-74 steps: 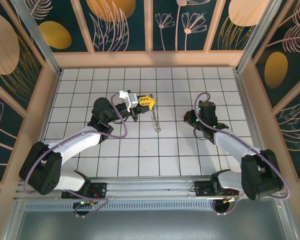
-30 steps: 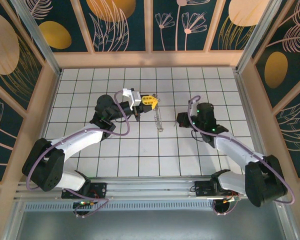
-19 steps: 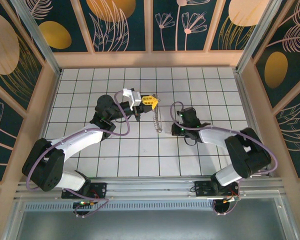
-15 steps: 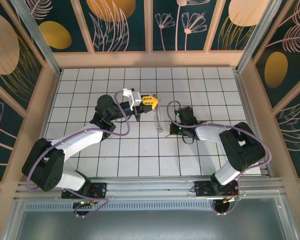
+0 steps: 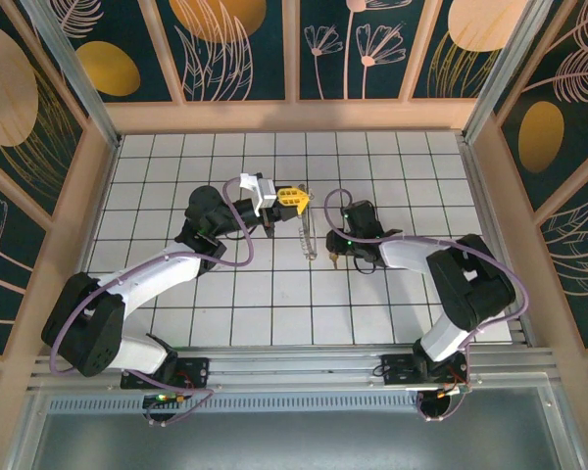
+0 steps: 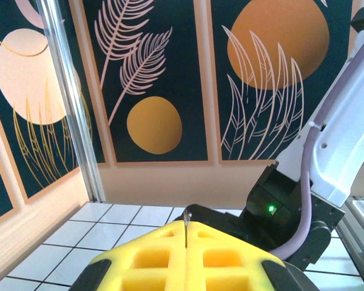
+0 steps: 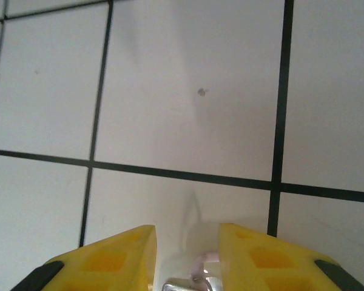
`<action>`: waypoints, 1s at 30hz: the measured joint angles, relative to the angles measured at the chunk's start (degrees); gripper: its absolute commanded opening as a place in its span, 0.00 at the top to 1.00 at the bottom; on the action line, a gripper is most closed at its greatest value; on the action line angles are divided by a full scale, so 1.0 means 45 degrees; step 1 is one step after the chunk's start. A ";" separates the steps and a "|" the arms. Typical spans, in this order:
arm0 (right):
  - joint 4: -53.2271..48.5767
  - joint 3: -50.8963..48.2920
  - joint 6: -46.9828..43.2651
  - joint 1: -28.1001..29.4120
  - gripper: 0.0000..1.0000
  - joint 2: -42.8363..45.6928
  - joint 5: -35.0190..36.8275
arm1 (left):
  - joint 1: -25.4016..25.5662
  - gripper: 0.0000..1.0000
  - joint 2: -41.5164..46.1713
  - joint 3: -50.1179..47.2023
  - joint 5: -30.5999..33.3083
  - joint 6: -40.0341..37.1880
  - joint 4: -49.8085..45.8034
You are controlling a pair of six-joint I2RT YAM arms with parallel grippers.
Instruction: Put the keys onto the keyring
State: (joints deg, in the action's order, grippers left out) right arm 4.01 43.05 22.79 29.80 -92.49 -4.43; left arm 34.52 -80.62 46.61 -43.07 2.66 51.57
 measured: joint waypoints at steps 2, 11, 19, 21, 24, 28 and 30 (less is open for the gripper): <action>-0.0117 0.0000 0.0087 0.0000 0.67 0.0413 0.0121 | 0.0000 1.00 0.0005 0.0000 0.0000 0.0000 0.0000; -0.1049 -0.0010 0.1035 0.0005 0.67 0.0865 0.0442 | 0.0000 1.00 0.0000 -0.0015 -0.0005 0.0000 0.0005; -0.1331 -0.0039 0.1763 0.0155 0.68 0.0758 0.0447 | 0.0000 1.00 0.0005 -0.0034 -0.0010 0.0000 0.0005; -0.1336 -0.0039 0.1812 0.0180 0.68 0.0602 0.0442 | 0.0000 1.00 0.0000 -0.0034 -0.0034 0.0000 0.0010; -0.1336 -0.0039 0.1880 0.0180 0.68 0.0287 0.0442 | 0.0000 1.00 0.0005 -0.0034 -0.0039 0.0000 0.0010; -0.1331 -0.0039 0.1991 0.0180 0.70 -0.0034 0.0452 | 0.0000 1.00 0.0005 -0.0034 -0.0039 0.0000 0.0010; -0.1321 -0.0039 0.2030 0.0180 0.71 -0.0044 0.0452 | 0.0000 1.00 0.0005 -0.0034 -0.0039 0.0000 0.0005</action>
State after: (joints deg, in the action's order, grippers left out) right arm -1.93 42.87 31.92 30.61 -92.68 -2.39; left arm 34.52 -80.60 46.46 -43.24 2.66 51.59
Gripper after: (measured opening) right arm 0.295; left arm 0.051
